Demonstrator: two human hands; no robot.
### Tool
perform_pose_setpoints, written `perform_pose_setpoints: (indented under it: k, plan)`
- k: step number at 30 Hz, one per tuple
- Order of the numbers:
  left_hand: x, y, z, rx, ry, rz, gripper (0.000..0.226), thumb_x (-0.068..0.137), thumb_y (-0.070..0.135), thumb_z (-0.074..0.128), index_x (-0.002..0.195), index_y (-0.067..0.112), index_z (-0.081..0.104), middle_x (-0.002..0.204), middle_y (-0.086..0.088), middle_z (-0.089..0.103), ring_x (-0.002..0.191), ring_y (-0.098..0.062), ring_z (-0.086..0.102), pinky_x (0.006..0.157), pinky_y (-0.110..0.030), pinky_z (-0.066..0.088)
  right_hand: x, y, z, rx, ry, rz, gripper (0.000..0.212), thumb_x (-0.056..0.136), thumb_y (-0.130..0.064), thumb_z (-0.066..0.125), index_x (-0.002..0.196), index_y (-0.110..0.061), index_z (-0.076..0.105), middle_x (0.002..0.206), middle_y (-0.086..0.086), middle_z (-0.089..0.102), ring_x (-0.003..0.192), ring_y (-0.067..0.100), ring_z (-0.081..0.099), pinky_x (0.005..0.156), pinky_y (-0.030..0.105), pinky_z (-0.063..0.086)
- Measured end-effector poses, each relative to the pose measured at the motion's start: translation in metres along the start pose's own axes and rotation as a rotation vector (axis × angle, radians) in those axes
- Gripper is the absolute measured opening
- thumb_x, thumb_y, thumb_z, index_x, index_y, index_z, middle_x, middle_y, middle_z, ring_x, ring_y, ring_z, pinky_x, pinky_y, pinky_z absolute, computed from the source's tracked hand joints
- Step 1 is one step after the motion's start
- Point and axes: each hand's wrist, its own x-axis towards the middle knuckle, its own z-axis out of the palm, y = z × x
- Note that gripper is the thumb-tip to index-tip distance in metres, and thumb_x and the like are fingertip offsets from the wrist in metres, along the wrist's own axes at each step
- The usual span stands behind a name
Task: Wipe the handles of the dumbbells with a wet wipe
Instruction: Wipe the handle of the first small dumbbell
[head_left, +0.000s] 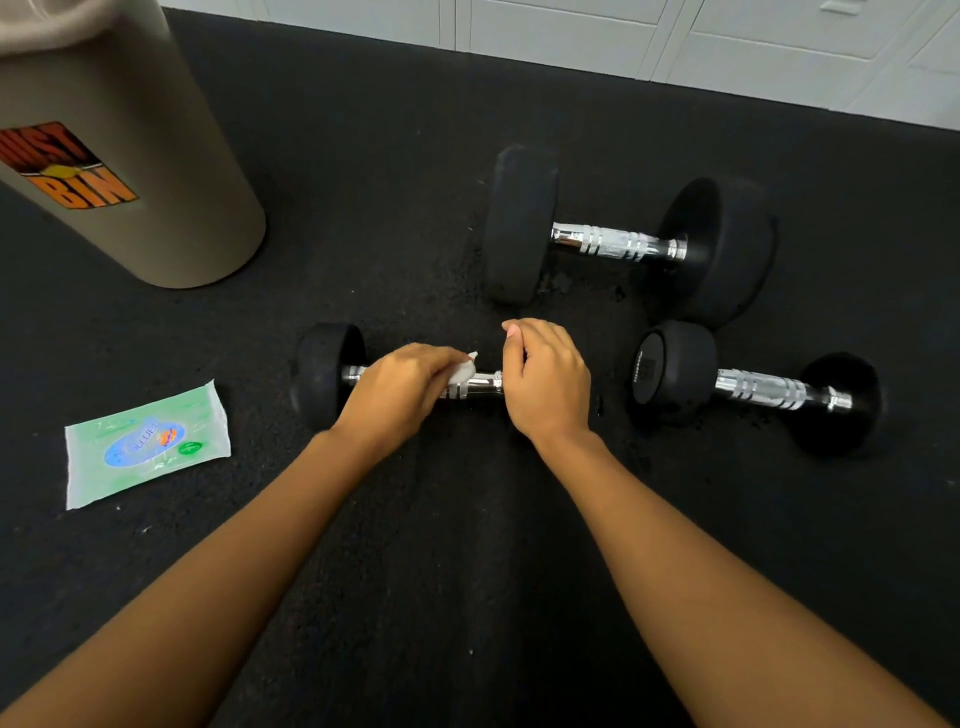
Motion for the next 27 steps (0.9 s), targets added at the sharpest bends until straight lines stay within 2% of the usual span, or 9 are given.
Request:
perform_pose_setpoints:
  k: [3,10,15,20,23,27]
  plan:
    - [0.015,0.002,0.003,0.002,-0.068,-0.089,0.026,0.094,0.019,0.048,0.116,0.015,0.061,0.106,-0.008,0.068,0.098,-0.023,0.061,0.084,-0.040,0.048,0.001,0.000,0.000,0.003,-0.007,0.004,0.036,0.093,-0.024,0.036,0.102,-0.008,0.067,0.101,0.004,0.069,0.098,0.019,0.059,0.085,0.032,0.047]
    - [0.002,0.002,0.003,-0.044,-0.036,0.000,0.023,0.094,0.017,0.049,0.113,0.015,0.062,0.107,-0.003,0.067,0.100,-0.018,0.060,0.085,-0.037,0.050,0.000,0.001,0.001,0.018,0.008,0.001,0.034,0.093,-0.022,0.037,0.100,-0.007,0.068,0.098,0.004,0.069,0.097,0.020,0.060,0.083,0.032,0.047]
    - [0.024,0.009,0.004,-0.046,-0.119,-0.200,0.026,0.093,0.018,0.046,0.114,0.018,0.062,0.098,-0.009,0.070,0.090,-0.026,0.063,0.080,-0.041,0.050,0.000,0.001,0.001,0.011,0.003,0.000,0.036,0.093,-0.023,0.036,0.100,-0.008,0.068,0.099,0.004,0.069,0.097,0.020,0.059,0.084,0.032,0.046]
    - [0.031,0.016,0.002,-0.009,-0.226,-0.171,0.027,0.093,0.017,0.045,0.115,0.018,0.061,0.097,-0.009,0.069,0.087,-0.024,0.062,0.078,-0.041,0.050,-0.001,0.001,0.000,0.016,0.012,-0.006,0.044,0.092,-0.028,0.030,0.100,-0.008,0.068,0.098,0.004,0.069,0.097,0.019,0.059,0.083,0.031,0.046]
    - [0.035,0.006,-0.003,-0.013,-0.257,-0.230,0.028,0.093,0.016,0.046,0.116,0.018,0.061,0.102,-0.009,0.068,0.089,-0.023,0.062,0.080,-0.039,0.051,0.000,0.001,0.000,0.022,0.001,0.000,0.038,0.093,-0.025,0.034,0.101,-0.008,0.068,0.099,0.004,0.069,0.097,0.019,0.059,0.084,0.031,0.045]
    - [0.040,0.014,-0.001,-0.012,-0.275,-0.199,0.028,0.092,0.014,0.044,0.114,0.018,0.062,0.102,-0.009,0.068,0.090,-0.025,0.061,0.080,-0.040,0.050,0.001,0.001,0.000,0.024,-0.004,0.007,0.039,0.093,-0.024,0.034,0.101,-0.007,0.068,0.101,0.005,0.069,0.099,0.020,0.059,0.084,0.030,0.044]
